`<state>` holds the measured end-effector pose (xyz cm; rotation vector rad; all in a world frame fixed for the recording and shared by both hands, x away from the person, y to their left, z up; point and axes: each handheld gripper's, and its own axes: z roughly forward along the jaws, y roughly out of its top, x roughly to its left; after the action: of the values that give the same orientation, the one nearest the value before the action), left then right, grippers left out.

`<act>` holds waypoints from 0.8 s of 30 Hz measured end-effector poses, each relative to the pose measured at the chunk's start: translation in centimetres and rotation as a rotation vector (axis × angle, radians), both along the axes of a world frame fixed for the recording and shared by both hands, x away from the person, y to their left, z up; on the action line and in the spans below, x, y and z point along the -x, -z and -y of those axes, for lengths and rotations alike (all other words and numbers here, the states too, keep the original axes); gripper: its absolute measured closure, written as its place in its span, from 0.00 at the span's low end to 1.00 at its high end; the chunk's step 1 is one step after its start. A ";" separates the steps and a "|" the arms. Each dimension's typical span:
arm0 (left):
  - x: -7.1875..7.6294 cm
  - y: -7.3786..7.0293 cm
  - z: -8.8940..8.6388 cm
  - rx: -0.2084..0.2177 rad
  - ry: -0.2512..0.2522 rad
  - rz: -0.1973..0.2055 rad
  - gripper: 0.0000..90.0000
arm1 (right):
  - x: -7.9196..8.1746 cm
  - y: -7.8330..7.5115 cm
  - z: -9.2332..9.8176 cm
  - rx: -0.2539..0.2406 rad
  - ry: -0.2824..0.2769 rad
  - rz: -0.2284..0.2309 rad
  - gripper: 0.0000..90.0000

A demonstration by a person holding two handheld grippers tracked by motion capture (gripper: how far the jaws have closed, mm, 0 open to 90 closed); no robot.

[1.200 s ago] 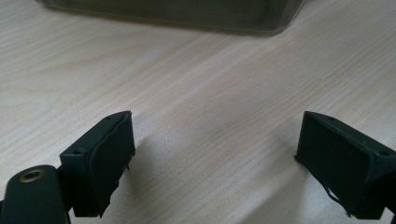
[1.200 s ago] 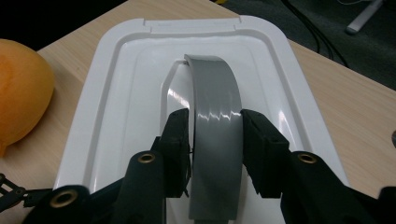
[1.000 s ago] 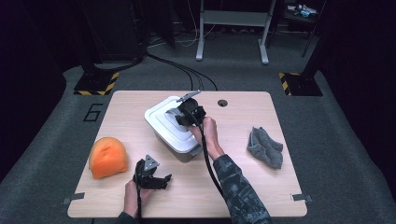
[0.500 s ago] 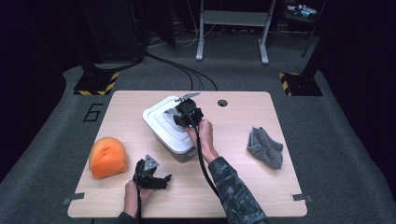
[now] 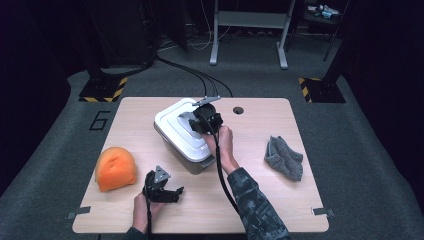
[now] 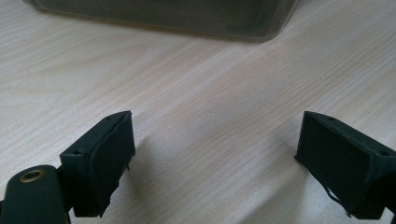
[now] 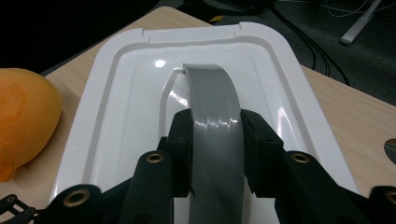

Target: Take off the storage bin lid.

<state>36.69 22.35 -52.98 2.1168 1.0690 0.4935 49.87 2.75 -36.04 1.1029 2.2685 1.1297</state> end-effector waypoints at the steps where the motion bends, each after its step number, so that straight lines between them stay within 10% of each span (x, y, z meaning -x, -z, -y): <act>1: 0.0 0.0 0.0 0.000 0.001 -0.001 0.12 | 0.1 -0.1 0.1 -0.007 0.010 -0.003 0.74; 24: 0.0 0.0 0.0 -0.001 0.001 -0.002 0.12 | -0.4 -2.4 4.0 -0.024 0.049 0.043 0.74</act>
<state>36.69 22.36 -52.96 2.1190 1.0685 0.4916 50.26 -1.28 -33.67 1.1269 2.1887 1.1530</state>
